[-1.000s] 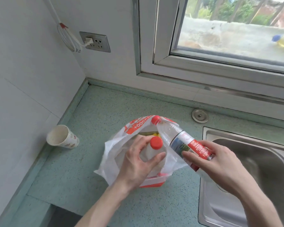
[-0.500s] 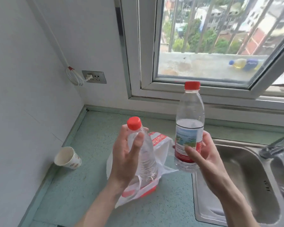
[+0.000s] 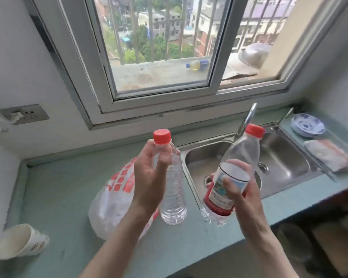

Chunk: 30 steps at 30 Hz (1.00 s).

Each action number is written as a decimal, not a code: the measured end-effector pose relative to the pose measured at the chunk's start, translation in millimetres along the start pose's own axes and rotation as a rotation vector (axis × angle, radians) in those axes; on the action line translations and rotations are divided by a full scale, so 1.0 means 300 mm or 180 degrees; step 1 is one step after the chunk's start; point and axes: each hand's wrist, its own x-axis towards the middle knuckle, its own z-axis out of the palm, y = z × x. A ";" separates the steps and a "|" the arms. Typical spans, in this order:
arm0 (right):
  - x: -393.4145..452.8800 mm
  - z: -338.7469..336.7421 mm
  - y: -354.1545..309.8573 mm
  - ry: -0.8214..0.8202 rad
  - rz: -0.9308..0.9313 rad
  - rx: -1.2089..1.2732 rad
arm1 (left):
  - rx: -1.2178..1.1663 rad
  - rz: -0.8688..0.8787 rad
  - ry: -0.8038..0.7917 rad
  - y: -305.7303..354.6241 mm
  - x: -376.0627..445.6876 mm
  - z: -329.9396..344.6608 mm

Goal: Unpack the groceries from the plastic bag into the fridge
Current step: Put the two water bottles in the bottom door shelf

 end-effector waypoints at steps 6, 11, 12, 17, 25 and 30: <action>-0.175 -0.217 -0.055 0.0992 -0.0117 -0.0255 | 0.0008 0.0141 -0.1025 0.012 -0.091 0.251; -0.330 -0.425 -0.093 0.1692 -0.0214 -0.0446 | -0.0185 0.0139 -0.1716 0.039 -0.201 0.481; -0.365 -0.469 -0.099 0.1804 -0.0236 -0.0484 | -0.0247 0.0115 -0.1813 0.043 -0.229 0.528; -0.548 -0.699 -0.125 0.2396 -0.0349 -0.0346 | -0.0646 -0.0088 -0.2248 0.099 -0.425 0.789; -0.940 -1.104 -0.186 0.3131 -0.0421 0.0249 | -0.1059 -0.0316 -0.2932 0.207 -0.866 1.221; -1.208 -1.365 -0.217 0.3310 -0.0467 0.0210 | -0.1359 -0.0606 -0.3467 0.263 -1.151 1.484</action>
